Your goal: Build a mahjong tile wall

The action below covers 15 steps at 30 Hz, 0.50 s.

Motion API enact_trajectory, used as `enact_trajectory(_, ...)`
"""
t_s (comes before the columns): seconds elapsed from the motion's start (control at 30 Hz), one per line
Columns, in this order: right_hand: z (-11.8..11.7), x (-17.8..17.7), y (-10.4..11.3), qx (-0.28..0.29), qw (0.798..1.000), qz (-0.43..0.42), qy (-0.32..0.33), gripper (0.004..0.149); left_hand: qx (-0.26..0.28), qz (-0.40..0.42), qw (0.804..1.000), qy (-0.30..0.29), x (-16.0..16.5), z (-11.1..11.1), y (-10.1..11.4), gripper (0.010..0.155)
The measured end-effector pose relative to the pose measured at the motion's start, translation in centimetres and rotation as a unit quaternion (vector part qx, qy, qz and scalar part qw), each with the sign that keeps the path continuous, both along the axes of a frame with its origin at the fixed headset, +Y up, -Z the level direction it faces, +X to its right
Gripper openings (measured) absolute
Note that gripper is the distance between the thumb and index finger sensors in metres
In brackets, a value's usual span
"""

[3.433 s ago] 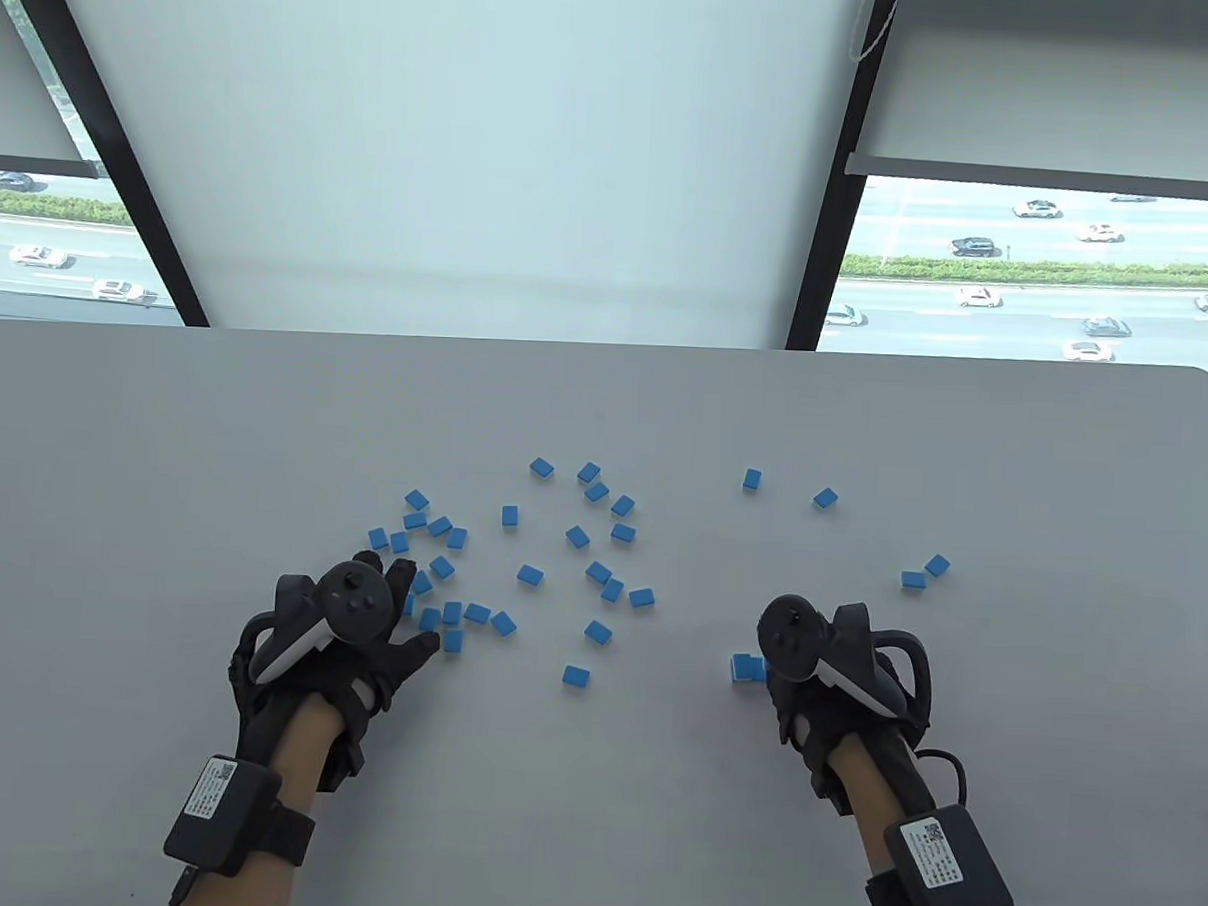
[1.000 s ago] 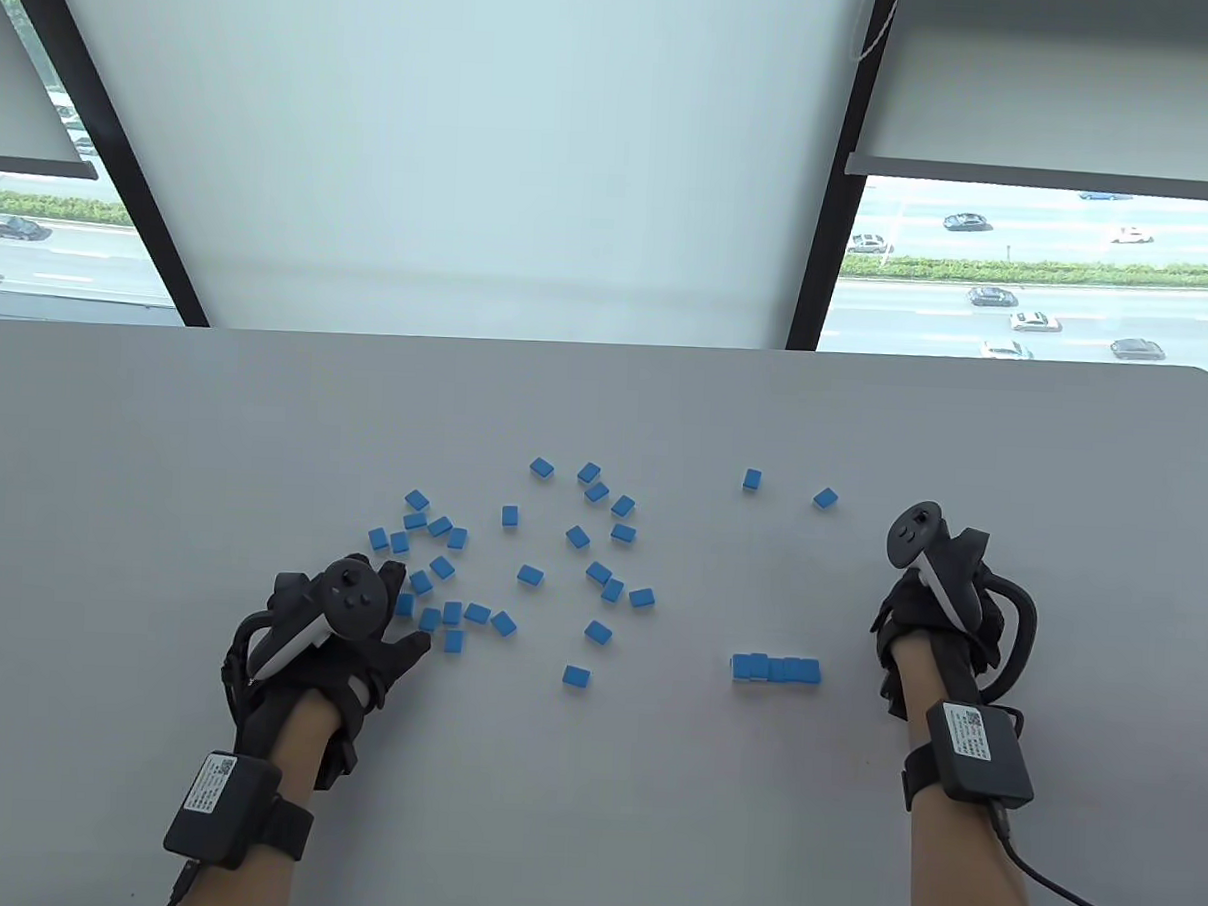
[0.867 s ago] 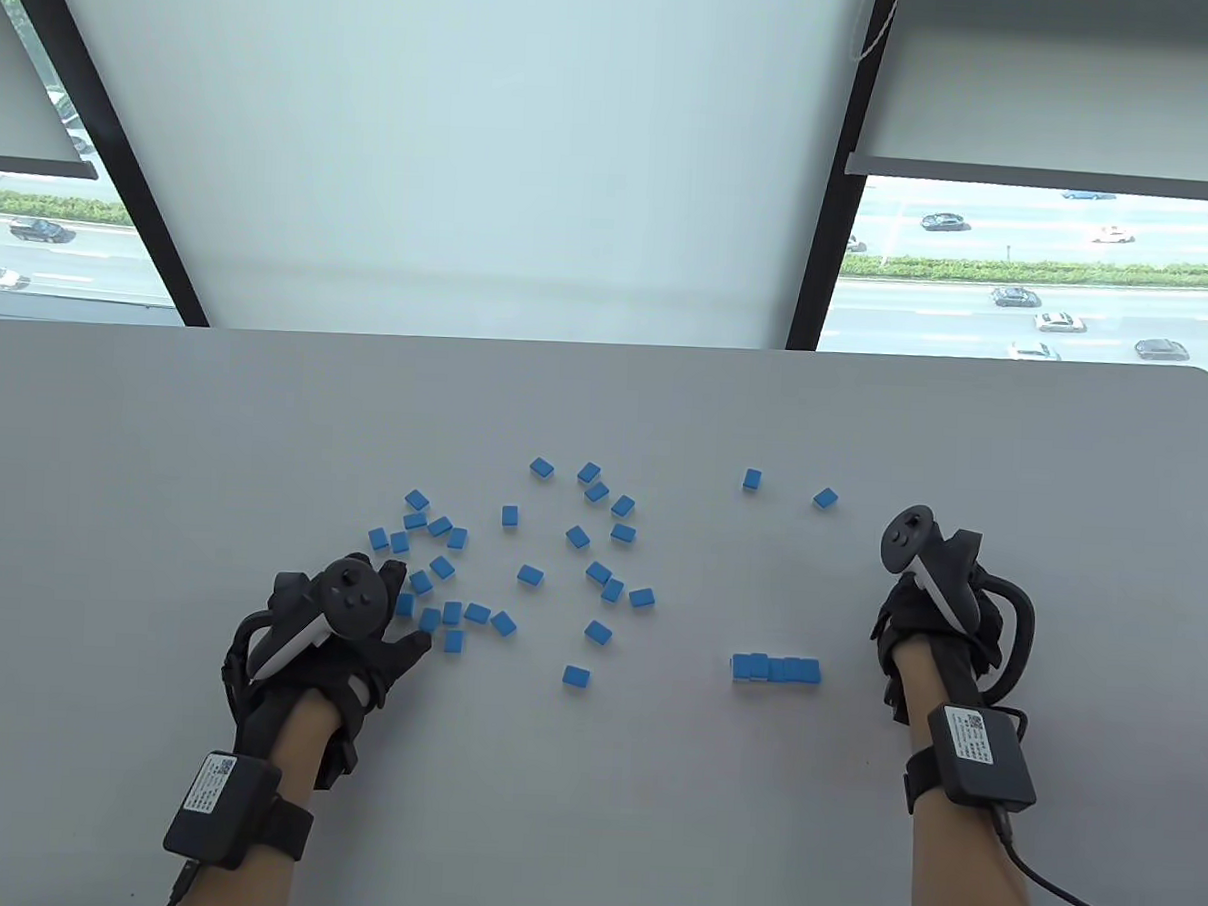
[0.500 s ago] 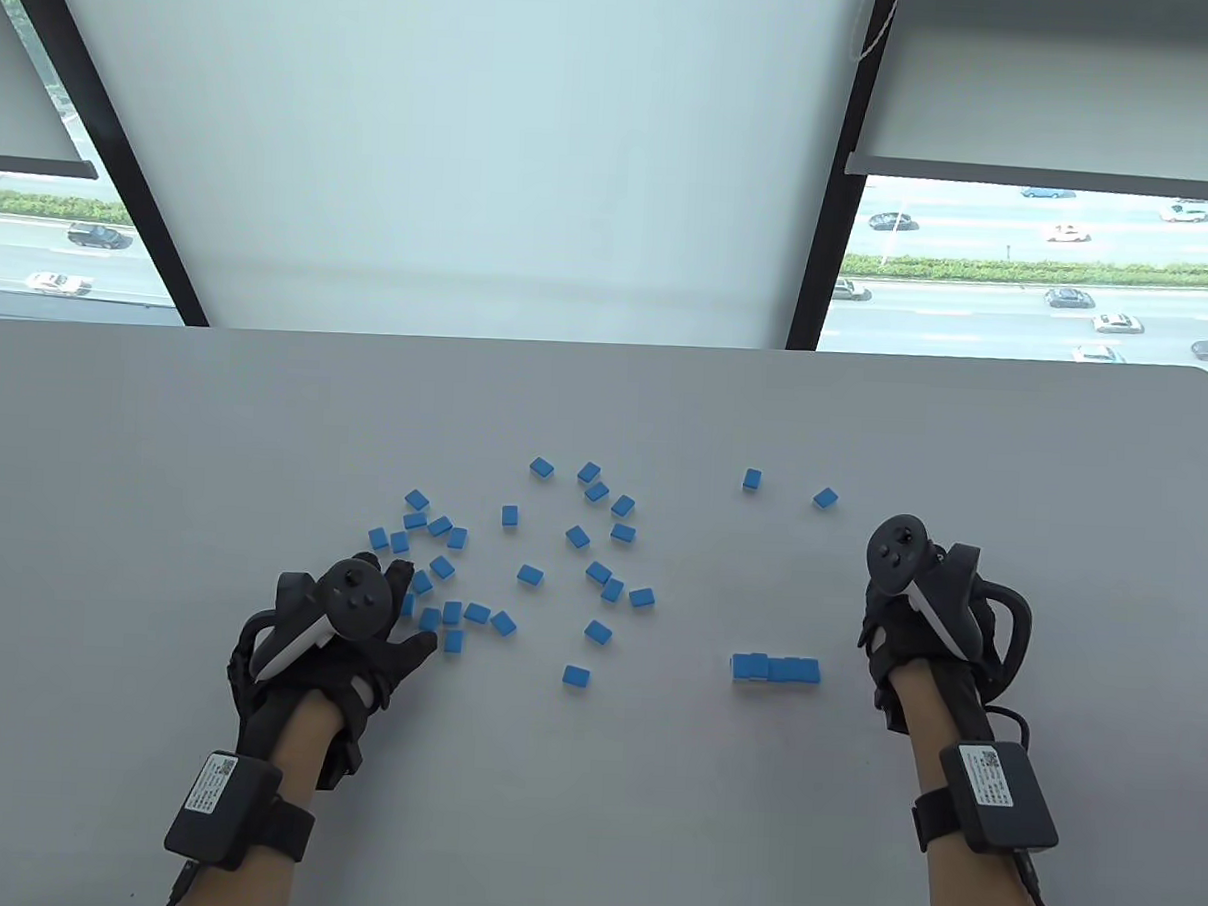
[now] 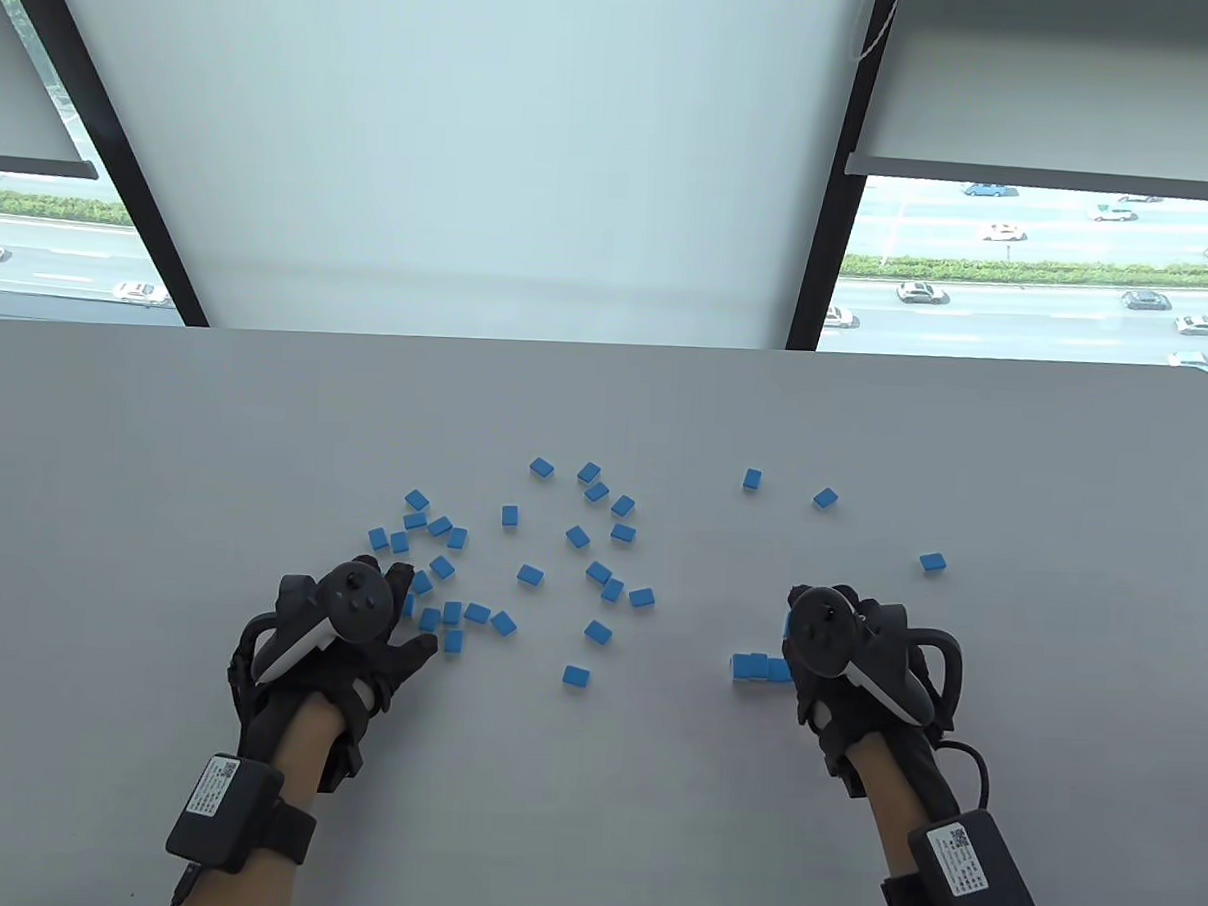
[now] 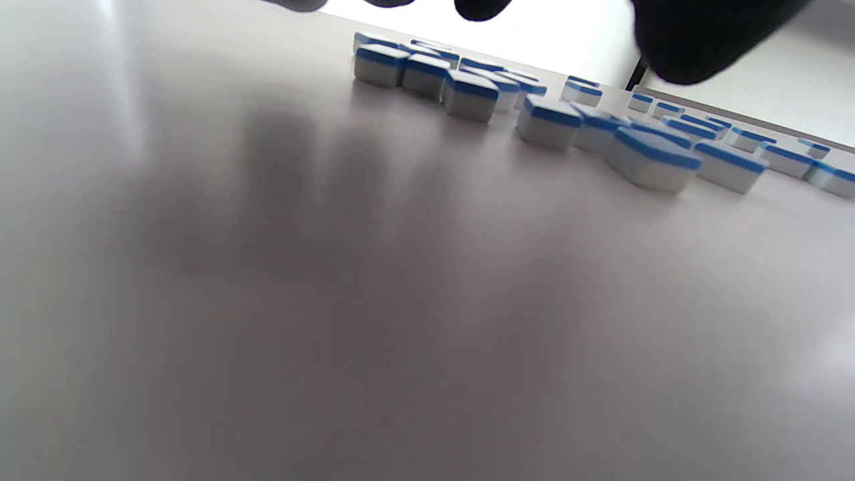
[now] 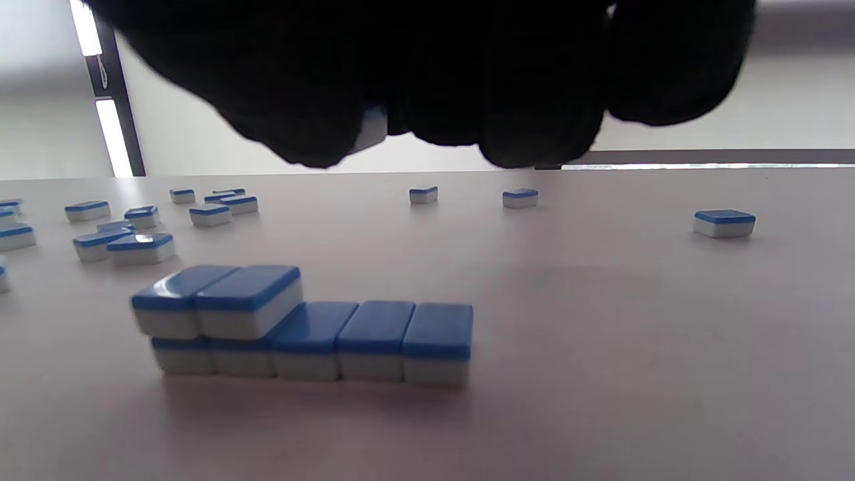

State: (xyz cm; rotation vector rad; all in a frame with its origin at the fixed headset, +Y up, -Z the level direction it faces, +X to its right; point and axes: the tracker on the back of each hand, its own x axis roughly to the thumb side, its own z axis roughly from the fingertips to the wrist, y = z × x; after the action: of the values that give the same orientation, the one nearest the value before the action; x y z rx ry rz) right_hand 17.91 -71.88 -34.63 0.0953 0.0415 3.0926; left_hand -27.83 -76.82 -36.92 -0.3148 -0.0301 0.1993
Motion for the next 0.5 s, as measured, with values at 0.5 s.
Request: enact_trajectory(0.5,-0.1,-1.6,-2.3,-0.061,0.997,0.053,0.017,0.056,-0.002,0.0,1.0,0.004,-0.1,0.1,0.1,0.085)
